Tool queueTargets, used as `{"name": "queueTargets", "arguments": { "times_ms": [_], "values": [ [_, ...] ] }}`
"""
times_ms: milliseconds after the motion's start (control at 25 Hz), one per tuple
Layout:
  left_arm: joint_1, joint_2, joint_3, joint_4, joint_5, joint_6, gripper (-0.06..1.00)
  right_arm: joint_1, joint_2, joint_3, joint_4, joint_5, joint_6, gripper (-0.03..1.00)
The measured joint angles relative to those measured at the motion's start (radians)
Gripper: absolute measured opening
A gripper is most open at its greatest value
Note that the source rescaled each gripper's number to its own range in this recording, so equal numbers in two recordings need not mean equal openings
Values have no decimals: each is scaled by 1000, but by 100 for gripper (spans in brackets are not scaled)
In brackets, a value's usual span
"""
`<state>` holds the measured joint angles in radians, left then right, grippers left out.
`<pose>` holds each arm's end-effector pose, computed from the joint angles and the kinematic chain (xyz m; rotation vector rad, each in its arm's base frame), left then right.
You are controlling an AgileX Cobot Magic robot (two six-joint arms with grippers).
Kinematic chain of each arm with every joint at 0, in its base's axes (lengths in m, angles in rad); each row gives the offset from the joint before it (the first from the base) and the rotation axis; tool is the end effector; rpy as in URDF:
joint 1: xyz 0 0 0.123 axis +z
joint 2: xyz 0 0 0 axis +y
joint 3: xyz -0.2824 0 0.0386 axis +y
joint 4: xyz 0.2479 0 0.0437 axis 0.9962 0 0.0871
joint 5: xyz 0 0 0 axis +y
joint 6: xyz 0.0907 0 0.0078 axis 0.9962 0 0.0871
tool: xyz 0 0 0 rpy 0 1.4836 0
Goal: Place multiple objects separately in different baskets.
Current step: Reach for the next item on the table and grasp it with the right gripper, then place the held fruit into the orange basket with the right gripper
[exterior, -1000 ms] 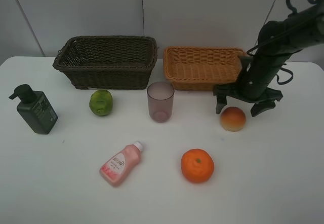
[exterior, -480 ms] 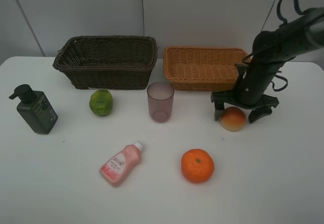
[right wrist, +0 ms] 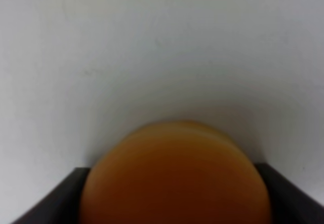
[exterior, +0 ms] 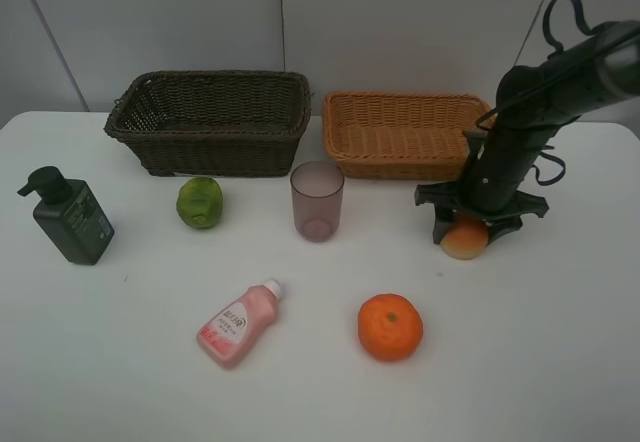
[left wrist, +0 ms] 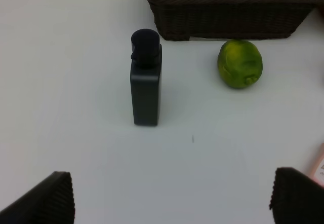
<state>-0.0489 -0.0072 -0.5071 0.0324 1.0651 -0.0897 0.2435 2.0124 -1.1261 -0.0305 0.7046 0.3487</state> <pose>-0.0069 0.0029 0.2788 -0.0434 2.0339 -0.0485 0.3422 0.0832 0.1066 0.1269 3.0688 -0.0001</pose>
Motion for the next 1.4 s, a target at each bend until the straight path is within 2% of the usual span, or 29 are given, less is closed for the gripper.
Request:
{"name": "queueTargets", "arguments": {
  "times_ms": [1000, 1120, 1400],
  "values": [
    [0, 0, 0, 0, 0, 0, 100, 9, -9, 0, -2, 9, -5, 0],
    [0, 0, 0, 0, 0, 0, 100, 13, -44, 0, 0, 41, -40, 0],
    [0, 0, 0, 0, 0, 0, 100, 13, -153, -16, 0, 187, -104, 0]
  ]
}}
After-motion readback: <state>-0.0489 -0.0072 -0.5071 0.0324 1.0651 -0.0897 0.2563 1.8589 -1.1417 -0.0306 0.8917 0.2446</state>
